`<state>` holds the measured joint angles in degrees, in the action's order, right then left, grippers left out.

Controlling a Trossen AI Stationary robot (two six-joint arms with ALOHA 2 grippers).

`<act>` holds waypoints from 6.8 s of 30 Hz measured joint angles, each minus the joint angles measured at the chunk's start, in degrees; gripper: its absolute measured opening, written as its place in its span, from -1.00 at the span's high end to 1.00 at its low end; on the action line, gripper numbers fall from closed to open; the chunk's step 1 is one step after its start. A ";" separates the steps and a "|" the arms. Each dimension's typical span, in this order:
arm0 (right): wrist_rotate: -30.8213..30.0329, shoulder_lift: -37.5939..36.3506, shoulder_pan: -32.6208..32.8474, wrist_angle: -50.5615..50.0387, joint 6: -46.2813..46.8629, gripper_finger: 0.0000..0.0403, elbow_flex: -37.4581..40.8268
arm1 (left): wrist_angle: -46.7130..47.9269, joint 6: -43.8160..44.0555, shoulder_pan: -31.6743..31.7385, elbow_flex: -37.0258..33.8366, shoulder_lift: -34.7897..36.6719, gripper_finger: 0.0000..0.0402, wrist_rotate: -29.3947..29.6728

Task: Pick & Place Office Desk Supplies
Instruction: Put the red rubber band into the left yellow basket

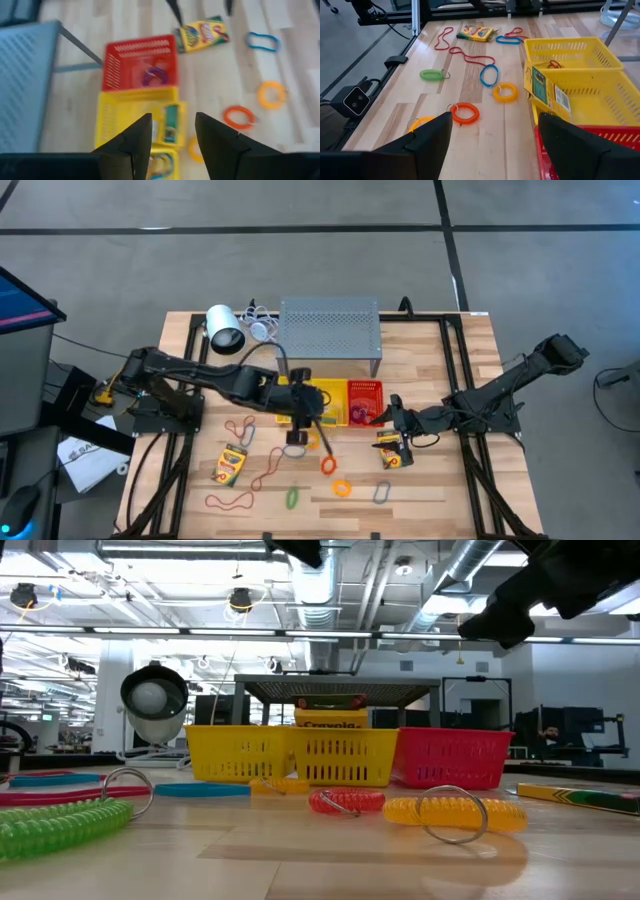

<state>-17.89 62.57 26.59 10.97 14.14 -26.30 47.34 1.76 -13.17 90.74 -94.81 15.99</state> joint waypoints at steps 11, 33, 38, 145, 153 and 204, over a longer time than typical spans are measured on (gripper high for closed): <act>-0.04 0.00 0.42 6.17 0.89 -0.45 0.00 | -6.40 10.39 -5.93 -15.86 9.35 0.27 -3.55; 0.02 20.42 3.03 32.87 9.28 -0.45 -6.30 | -14.13 30.69 -16.67 -46.09 30.68 0.30 -9.97; 5.82 28.76 1.85 32.68 7.84 -0.45 -14.31 | -11.07 32.62 -17.35 -46.27 32.59 0.30 -9.94; 7.56 32.77 -3.10 -1.84 -2.13 -0.45 -24.02 | -5.08 32.20 -6.80 -56.24 15.58 0.99 -17.43; 7.56 32.76 -3.50 -1.94 -2.13 -0.45 -24.02 | -2.55 31.39 -3.94 -54.35 19.57 0.99 -19.30; 7.56 32.52 -3.37 4.13 -5.41 -0.45 -24.02 | -34.70 4.06 9.22 -49.59 26.20 0.99 -5.81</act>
<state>-10.33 95.09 23.22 15.09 8.73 -50.33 12.64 5.81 -3.95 41.15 -68.61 10.18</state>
